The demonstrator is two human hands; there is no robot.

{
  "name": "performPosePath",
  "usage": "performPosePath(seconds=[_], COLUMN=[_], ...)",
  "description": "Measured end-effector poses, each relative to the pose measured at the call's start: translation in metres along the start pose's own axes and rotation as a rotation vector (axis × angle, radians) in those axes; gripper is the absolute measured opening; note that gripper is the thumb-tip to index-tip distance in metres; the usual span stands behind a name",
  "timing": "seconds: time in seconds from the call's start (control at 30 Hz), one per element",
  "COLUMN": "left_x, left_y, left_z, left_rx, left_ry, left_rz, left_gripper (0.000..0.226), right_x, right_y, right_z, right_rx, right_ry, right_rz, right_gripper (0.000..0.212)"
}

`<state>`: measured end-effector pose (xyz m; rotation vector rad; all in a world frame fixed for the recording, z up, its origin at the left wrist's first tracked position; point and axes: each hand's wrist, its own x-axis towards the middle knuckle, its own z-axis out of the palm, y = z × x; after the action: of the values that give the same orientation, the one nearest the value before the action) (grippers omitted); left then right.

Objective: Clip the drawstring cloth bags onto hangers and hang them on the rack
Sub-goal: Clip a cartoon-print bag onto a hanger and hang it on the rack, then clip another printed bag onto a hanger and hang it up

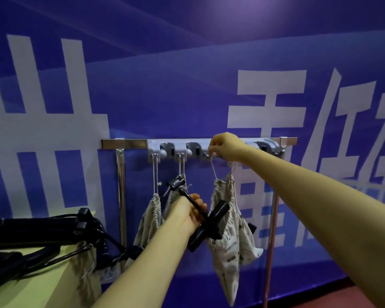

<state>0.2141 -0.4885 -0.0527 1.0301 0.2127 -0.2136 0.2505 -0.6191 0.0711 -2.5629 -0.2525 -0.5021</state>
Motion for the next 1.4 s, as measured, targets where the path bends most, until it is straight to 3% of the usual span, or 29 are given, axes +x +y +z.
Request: performPosePath(seconds=[0.23, 0.6, 0.67, 0.8, 0.87, 1.0, 1.17, 1.3, 1.4], left_x=[0.023, 0.022, 0.016, -0.004, -0.023, -0.074, -0.155, -0.217, -0.243], left_y=[0.001, -0.014, -0.017, -0.007, 0.004, 0.018, 0.037, 0.050, 0.048], left_z=[0.002, -0.029, -0.037, -0.052, -0.058, -0.085, -0.148, -0.220, -0.278], left_rx=[0.038, 0.139, 0.187, 0.213, 0.227, 0.305, 0.421, 0.424, 0.494], left_ry=[-0.003, 0.086, 0.097, 0.082, 0.069, 0.085, 0.169, 0.380, 0.599], left_rz=[0.005, 0.026, 0.024, -0.013, -0.023, 0.011, 0.119, 0.247, 0.341], left_gripper=[0.034, 0.036, 0.036, 0.031, 0.030, 0.032, 0.030, 0.029, 0.027], right_x=[0.031, 0.021, 0.012, -0.008, -0.019, -0.047, -0.113, -0.176, -0.206], right_y=[0.020, 0.031, 0.029, 0.006, -0.018, -0.084, -0.179, -0.252, -0.276], right_z=[0.024, 0.063, 0.067, 0.058, 0.053, 0.066, 0.116, 0.162, 0.211], right_rx=[0.045, 0.269, 0.193, 0.066, 0.105, 0.236, 0.370, 0.434, 0.443], right_ry=[0.233, 0.248, 0.251, 0.573, 0.629, 0.542, 0.254, 0.007, -0.156], right_rz=[0.043, 0.170, 0.197, 0.114, 0.025, -0.120, -0.331, -0.425, -0.354], right_gripper=[0.018, 0.011, 0.013, 0.018, 0.018, 0.018, 0.013, 0.013, 0.023])
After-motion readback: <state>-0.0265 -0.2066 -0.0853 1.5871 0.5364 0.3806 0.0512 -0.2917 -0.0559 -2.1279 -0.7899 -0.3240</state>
